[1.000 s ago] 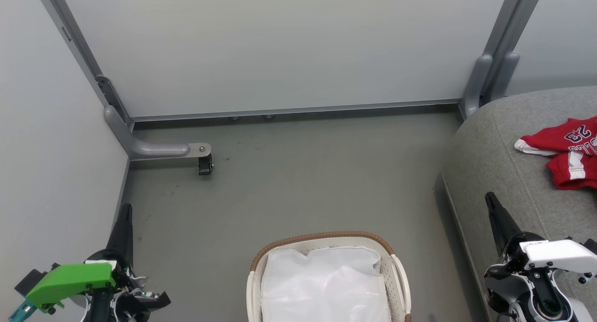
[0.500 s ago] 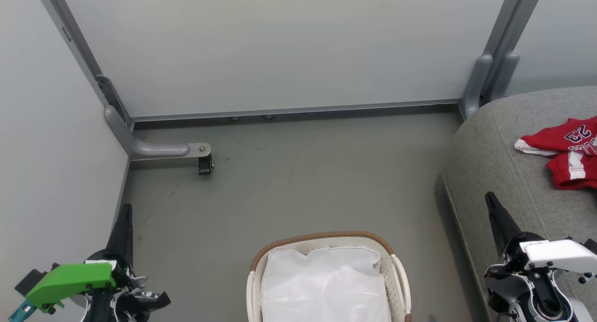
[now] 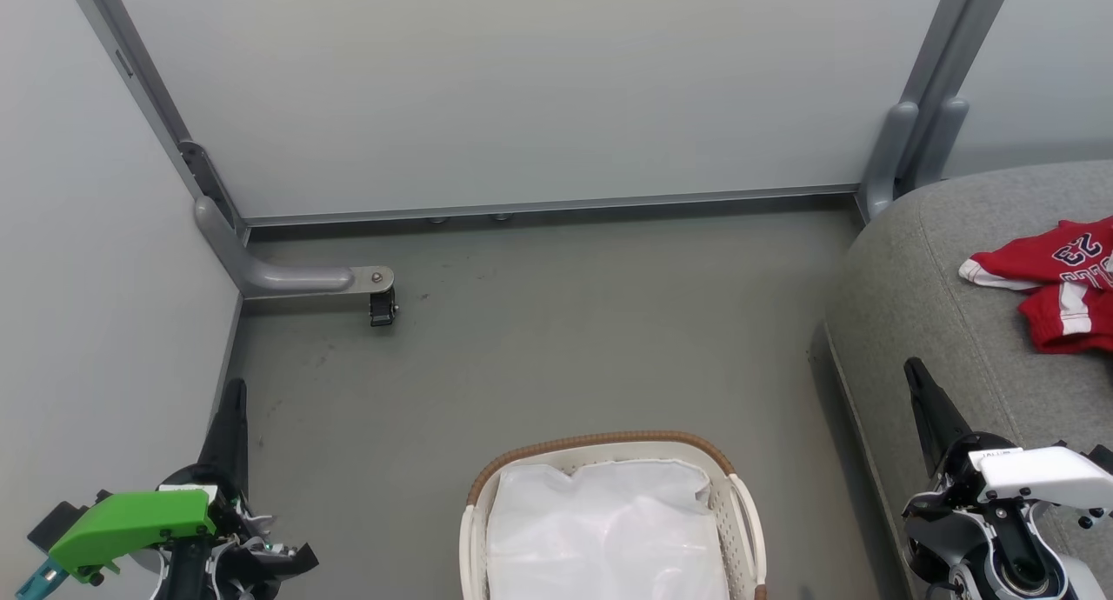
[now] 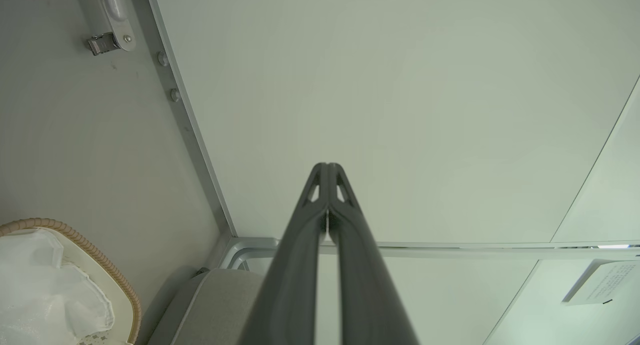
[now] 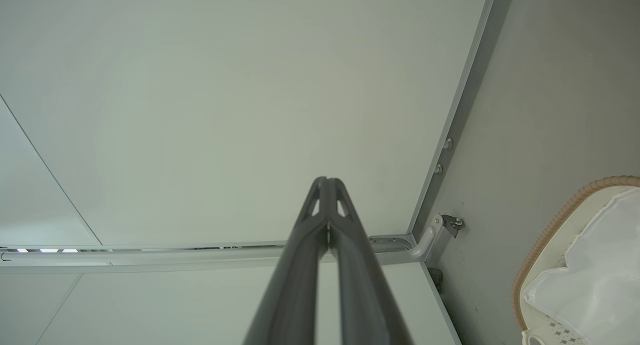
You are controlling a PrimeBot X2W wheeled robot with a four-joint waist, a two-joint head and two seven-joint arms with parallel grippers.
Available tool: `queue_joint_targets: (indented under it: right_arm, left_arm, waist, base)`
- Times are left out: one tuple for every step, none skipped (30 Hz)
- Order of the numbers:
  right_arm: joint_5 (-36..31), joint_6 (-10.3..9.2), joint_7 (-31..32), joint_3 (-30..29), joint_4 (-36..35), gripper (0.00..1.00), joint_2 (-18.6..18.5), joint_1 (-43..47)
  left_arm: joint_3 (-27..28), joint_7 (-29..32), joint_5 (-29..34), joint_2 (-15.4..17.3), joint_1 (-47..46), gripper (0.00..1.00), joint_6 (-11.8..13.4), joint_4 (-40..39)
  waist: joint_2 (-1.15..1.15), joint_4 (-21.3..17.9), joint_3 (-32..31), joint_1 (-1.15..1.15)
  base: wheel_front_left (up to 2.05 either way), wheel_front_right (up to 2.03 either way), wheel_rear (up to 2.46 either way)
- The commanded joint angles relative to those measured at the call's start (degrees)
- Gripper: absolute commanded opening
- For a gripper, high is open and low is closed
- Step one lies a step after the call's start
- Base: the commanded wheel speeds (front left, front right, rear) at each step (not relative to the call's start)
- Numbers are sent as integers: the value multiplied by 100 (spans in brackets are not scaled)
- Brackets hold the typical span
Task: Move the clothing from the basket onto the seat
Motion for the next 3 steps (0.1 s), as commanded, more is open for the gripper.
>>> queue_joint_targets:
  right_arm:
    - [20,-4,19,-9,-21,0,-14,59]
    - [20,-4,19,-9,-21,0,-14,59]
    - [20,-4,19,-9,-21,0,-14,59]
  left_arm:
    - [12,18,-19,38,-70,0,-21,-12]
    - [12,18,-19,38,-70,0,-20,-12]
    - [12,18,-19,38,-70,0,-21,-12]
  waist:
    - [0,0,0,0]
    - [0,0,0,0]
    - [0,0,0,0]
  base:
    - [0,0,0]
    - [0,0,0]
    - [0,0,0]
